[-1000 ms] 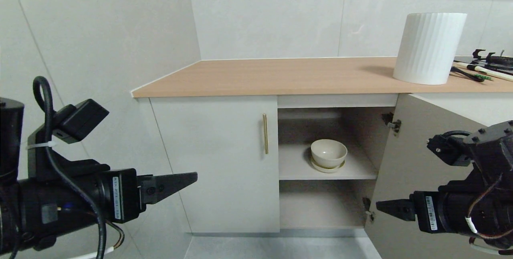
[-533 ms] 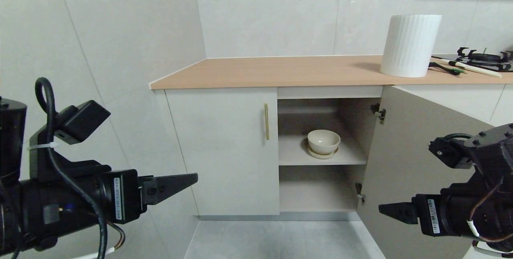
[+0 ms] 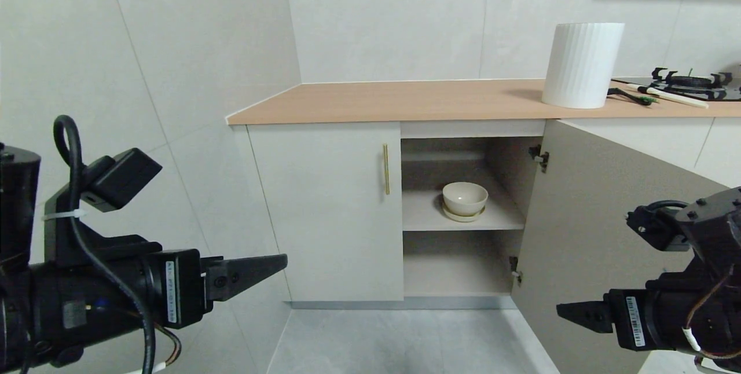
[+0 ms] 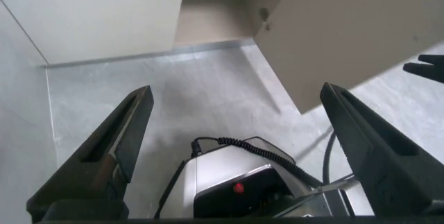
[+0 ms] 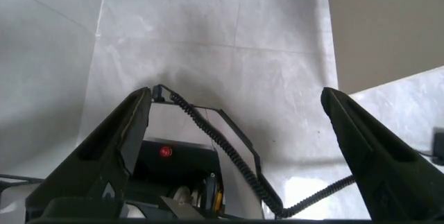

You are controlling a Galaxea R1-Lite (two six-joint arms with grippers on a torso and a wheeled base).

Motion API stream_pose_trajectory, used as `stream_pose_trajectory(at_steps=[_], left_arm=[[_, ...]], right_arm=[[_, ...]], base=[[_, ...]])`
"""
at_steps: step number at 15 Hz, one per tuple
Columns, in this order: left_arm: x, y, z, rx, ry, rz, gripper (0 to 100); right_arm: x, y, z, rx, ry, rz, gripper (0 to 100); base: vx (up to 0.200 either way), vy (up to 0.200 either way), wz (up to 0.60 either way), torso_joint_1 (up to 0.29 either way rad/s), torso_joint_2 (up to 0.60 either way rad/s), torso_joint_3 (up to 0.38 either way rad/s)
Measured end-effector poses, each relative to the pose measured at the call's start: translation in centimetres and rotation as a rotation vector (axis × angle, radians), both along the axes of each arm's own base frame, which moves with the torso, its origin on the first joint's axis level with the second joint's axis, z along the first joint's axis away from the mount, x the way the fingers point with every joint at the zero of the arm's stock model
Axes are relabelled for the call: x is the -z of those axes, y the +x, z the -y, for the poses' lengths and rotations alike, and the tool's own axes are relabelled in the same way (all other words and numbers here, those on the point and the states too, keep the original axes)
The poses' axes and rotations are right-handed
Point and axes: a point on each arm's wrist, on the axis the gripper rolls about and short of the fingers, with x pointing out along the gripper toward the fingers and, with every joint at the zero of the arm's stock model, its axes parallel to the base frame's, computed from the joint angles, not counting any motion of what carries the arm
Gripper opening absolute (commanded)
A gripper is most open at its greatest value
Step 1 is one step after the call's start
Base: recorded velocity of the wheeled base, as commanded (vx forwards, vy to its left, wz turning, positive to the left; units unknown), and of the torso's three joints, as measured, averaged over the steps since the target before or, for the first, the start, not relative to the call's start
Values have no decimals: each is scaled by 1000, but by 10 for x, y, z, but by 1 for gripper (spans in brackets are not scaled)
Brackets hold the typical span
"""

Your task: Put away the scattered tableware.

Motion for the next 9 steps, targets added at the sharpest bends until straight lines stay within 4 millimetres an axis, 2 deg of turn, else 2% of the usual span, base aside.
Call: stream_pose_trajectory(at_steps=[3,9], left_arm=[[0,0,0,0,1,0,100],[3,0,0,16,34,9,100]], right_arm=[[-3,-2,2,-1,6,11,100],[-2,-4,15,50,-76,-108,100]], base=[[0,0,0,0,0,0],[0,-200,0,3,1,6]])
